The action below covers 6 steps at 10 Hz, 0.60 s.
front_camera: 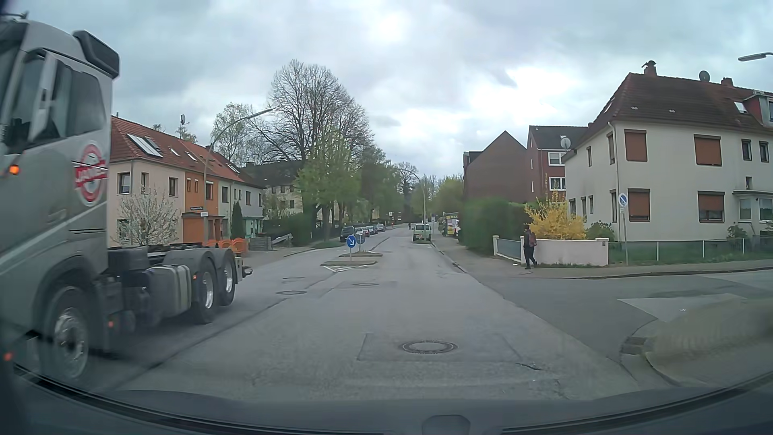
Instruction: Follow the waypoints while adhering to traffic rules and regulations
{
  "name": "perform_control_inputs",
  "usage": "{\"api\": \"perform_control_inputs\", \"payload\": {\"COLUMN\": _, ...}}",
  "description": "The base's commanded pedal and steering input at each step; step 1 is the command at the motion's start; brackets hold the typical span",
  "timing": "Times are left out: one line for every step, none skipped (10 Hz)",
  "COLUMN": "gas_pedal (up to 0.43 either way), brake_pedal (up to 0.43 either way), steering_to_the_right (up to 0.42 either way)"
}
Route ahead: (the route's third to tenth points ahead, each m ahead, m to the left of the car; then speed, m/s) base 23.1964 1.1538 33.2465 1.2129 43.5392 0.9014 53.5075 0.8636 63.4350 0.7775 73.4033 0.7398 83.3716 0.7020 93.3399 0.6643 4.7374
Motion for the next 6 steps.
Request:
{"api": "perform_control_inputs", "payload": {"gas_pedal": 0.0, "brake_pedal": 0.0, "steering_to_the_right": -0.006}}
{"api": "perform_control_inputs", "payload": {"gas_pedal": 0.0, "brake_pedal": 0.0, "steering_to_the_right": -0.004}}
{"api": "perform_control_inputs", "payload": {"gas_pedal": 0.0, "brake_pedal": 0.0, "steering_to_the_right": -0.001}}
{"api": "perform_control_inputs", "payload": {"gas_pedal": 0.0, "brake_pedal": 0.0, "steering_to_the_right": 0.0}}
{"api": "perform_control_inputs", "payload": {"gas_pedal": 0.0, "brake_pedal": 0.006, "steering_to_the_right": 0.0}}
{"api": "perform_control_inputs", "payload": {"gas_pedal": 0.039, "brake_pedal": 0.0, "steering_to_the_right": 0.0}}
